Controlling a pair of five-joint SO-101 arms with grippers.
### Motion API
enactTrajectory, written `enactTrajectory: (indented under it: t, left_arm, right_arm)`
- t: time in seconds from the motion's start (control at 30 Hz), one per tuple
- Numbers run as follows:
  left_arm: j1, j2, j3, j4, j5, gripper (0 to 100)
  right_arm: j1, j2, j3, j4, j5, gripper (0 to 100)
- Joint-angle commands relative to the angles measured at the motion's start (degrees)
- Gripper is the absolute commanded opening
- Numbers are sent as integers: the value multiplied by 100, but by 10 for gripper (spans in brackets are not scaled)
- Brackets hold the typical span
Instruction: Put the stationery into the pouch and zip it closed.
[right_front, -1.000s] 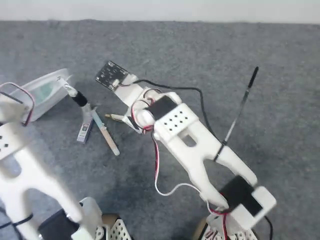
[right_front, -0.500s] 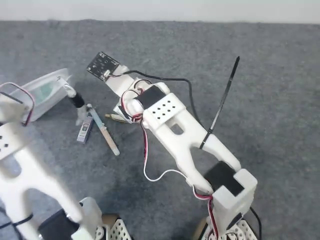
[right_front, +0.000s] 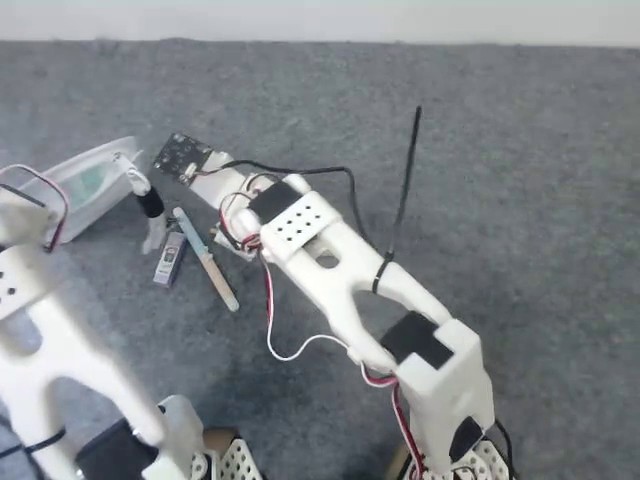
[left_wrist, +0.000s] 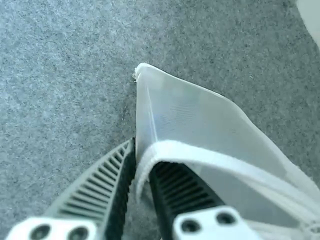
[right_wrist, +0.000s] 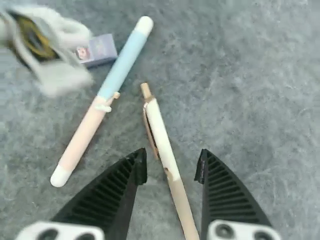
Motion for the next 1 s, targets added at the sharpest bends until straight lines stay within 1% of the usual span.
enactTrajectory:
  t: [0.0, 0.13, 0.5, 0.73, 0.87, 0.97]
  left_arm:
    - [-62, -88, -374, -53, 105, 10]
    - [-62, -88, -374, -53, 105, 10]
    - [-62, -79, -365, -53, 105, 10]
    - [-62, -79, -365, -44, 97, 10]
    - [-62, -79, -356, -44, 97, 10]
    - [-62, -70, -356, -44, 97, 10]
  right_arm:
    - [-48, 92, -571, -75, 114, 169]
    - [-48, 374, -791, -57, 316, 169]
    - [-321, 840, -853, -110, 343, 169]
    - [-321, 1147, -853, -435, 352, 167]
    - [-295, 1262, -853, -523, 642, 167]
    - [-224, 1349, -853, -681, 668, 167]
